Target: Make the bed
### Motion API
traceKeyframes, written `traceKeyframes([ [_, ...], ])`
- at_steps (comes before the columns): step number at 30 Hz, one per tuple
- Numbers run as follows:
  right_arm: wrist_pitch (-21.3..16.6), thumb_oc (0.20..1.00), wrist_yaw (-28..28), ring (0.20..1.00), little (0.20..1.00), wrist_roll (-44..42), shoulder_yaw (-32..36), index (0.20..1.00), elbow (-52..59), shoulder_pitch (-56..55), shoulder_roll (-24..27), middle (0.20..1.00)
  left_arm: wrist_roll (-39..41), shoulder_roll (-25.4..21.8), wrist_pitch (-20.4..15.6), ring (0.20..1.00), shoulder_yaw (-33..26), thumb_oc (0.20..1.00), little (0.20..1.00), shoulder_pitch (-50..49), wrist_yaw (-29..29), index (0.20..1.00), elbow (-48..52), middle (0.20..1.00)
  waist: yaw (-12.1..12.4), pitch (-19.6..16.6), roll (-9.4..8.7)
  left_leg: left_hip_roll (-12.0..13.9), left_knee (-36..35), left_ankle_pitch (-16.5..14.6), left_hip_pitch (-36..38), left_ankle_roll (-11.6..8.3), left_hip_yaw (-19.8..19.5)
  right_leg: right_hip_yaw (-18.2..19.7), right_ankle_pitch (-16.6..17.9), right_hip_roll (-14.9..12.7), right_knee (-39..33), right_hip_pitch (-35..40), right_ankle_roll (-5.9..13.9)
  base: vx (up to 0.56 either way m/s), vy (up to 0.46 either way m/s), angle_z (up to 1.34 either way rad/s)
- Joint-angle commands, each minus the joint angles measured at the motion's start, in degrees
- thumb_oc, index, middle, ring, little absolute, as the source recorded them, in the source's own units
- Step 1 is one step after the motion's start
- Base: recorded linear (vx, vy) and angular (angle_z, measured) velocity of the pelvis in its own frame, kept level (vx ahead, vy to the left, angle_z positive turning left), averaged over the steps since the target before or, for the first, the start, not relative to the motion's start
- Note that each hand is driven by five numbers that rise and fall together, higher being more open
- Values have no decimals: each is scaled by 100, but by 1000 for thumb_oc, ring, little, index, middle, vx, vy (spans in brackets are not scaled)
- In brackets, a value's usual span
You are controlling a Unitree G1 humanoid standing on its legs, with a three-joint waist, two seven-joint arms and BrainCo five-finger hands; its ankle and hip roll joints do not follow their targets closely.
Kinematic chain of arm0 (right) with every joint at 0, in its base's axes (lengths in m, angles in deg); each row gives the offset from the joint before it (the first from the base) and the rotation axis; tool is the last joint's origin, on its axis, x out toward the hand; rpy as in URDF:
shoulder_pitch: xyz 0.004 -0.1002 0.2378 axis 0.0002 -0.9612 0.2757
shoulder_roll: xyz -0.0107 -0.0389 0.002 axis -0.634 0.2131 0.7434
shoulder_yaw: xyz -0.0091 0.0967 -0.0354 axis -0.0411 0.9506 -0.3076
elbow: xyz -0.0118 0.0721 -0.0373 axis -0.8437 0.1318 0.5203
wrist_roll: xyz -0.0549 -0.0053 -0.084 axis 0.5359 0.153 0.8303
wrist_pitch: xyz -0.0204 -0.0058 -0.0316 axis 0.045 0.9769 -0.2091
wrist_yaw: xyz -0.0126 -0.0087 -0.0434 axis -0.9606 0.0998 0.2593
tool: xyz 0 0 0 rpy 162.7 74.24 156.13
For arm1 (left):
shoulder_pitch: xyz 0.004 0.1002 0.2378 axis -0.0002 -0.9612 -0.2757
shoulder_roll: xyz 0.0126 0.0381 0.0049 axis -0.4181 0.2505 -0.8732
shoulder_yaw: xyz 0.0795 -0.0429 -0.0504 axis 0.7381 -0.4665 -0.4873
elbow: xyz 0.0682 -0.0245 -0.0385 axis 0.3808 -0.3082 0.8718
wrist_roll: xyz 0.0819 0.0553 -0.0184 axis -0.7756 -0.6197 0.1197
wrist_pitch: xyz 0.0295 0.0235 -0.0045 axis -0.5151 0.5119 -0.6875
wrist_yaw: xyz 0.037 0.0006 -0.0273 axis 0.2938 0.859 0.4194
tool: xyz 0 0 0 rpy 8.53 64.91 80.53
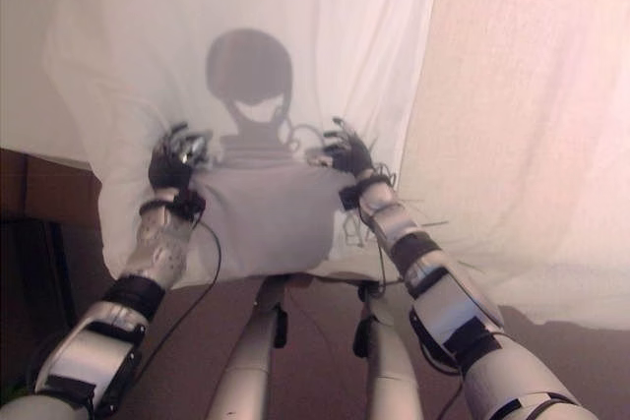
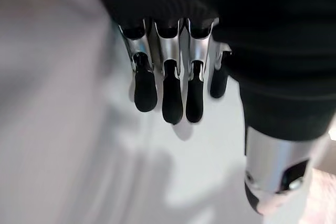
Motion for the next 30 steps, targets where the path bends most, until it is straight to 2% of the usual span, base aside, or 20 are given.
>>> traceKeyframes([
  [1,796,1000,52,1000,1000,34,216,1000,-1013,-1781,647,1000,34,-87,345,1000,-842,1000,1000,-912,172,1000,-1320,1000,14,440,-116,-478,591,-639,-127,22,273,172,241,6,-239,37,366,-24,38,-3],
  [6,682,1000,43,1000,1000,-271,662,1000,-897,-2335,621,1000,109,-14,274,1000,-1346,1000,1000,-1297,242,1000,-1658,1000,-25,440,-200,-462,561,-649,63,79,296,261,244,43,-226,144,366,-29,-12,-14],
  [10,573,1000,183,1000,1000,-473,913,1000,-683,-2656,488,1000,96,34,-34,1000,-1778,1000,1000,-1480,759,1000,-1614,1000,-23,440,-261,-408,337,-573,373,80,291,250,209,57,-254,336,341,-36,-39,-8],
  [15,542,1000,333,1000,1000,-502,973,1000,-558,-2818,340,1000,-278,115,-304,1000,-1994,1000,1000,-1754,1449,1000,-1237,1000,31,440,-367,-351,406,-618,622,93,324,227,193,126,-225,531,319,-31,-50,-6],
  [20,543,1000,405,1000,1000,-449,1015,1000,-499,-3066,234,1000,-490,308,-270,1000,-2014,1000,1000,-1903,1644,1000,-1169,1000,64,440,-412,-291,377,-615,1035,86,342,196,95,163,-134,849,288,-16,-70,-19],
  [21,564,1000,408,1000,1000,-408,1064,1000,-472,-3243,201,1000,-527,469,-222,1000,-1934,1000,1000,-2009,1553,1000,-1144,1000,55,440,-375,-276,296,-595,1363,78,341,169,13,160,-47,1108,275,6,-68,-10],
  [23,564,1000,410,1000,1000,-398,1128,1000,-430,-3328,202,1000,-566,519,-184,1000,-1898,1000,1000,-2041,1488,1000,-1145,1000,40,440,-357,-276,248,-557,1496,79,325,163,-6,161,-10,1206,266,3,-65,-12],
  [24,555,1000,356,1000,1000,-414,1262,1000,-507,-3498,218,1000,-617,610,-62,1000,-1731,1000,1000,-2129,1212,1000,-1252,1000,5,440,-271,-280,157,-542,1868,72,299,140,-121,153,106,1509,248,4,-44,-9],
  [25,555,1000,356,1000,1000,-414,1262,1000,-507,-3497,218,1000,-617,610,-62,1000,-1731,1000,1000,-2128,1212,1000,-1253,1000,4,440,-271,-280,155,-539,1867,72,298,139,-119,153,103,1509,248,40,-88,0],
  [27,482,1000,186,1000,1000,-448,1506,1000,-469,-3790,307,1000,-812,648,292,1000,-1351,1000,1000,-2312,375,1000,-1547,1000,-107,394,-114,-277,37,-525,2444,57,244,129,-336,162,252,2028,216,68,-76,15],
  [30,418,1000,36,1000,1000,-238,1634,1000,-347,-4221,395,1000,-1554,689,580,1000,-833,1000,1000,-2613,-225,1000,-1742,1000,-242,19,28,-259,-55,-521,2763,26,209,135,-504,178,369,2291,181,92,-83,13],
])
